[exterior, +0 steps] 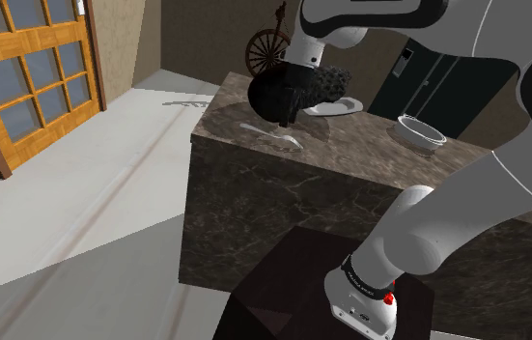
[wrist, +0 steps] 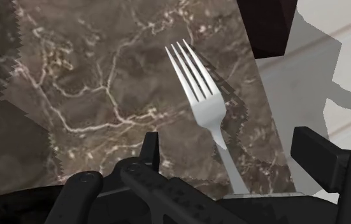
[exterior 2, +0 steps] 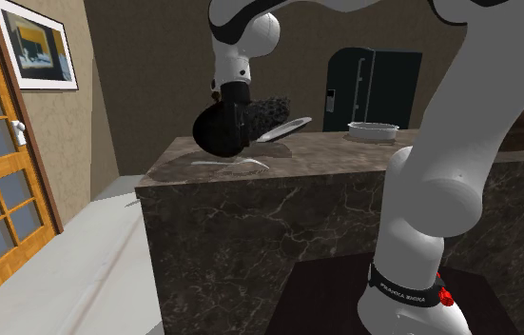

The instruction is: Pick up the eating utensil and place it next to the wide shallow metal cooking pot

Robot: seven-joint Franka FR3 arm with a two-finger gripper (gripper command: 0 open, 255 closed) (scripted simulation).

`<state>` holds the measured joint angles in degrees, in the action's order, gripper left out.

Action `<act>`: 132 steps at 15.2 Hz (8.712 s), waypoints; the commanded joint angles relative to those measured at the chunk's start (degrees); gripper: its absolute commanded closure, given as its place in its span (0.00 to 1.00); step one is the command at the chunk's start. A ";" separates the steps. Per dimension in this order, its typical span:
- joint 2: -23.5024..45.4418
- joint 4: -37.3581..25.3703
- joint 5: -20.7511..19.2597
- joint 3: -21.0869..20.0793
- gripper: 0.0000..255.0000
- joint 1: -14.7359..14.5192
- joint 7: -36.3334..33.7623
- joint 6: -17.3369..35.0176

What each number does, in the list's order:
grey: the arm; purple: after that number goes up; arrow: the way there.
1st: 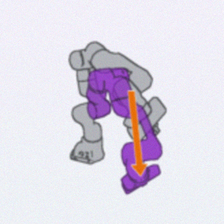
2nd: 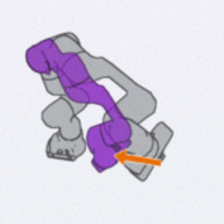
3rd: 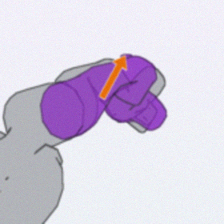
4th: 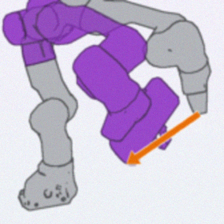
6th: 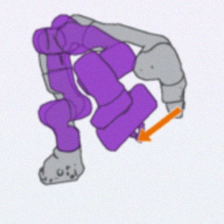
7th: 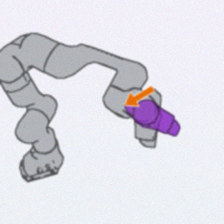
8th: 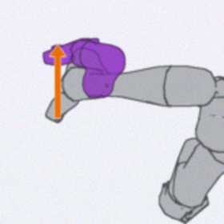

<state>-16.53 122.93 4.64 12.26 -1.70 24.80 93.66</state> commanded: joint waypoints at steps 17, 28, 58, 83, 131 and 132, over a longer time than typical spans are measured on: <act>0.51 4.77 0.19 -0.19 1.00 -0.15 0.29 5.16; -0.26 0.83 0.07 -0.32 1.00 -0.16 -0.31 0.50; -0.97 -12.87 -7.70 11.25 1.00 6.57 16.30 -14.71; 34.34 -47.45 0.25 34.61 1.00 28.33 62.45 -18.99; 48.41 -57.17 7.88 33.13 0.00 39.98 69.50 -16.44; 48.41 -57.17 7.88 33.13 0.00 39.98 69.50 -16.44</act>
<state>31.83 65.86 12.50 45.40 38.24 94.29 77.28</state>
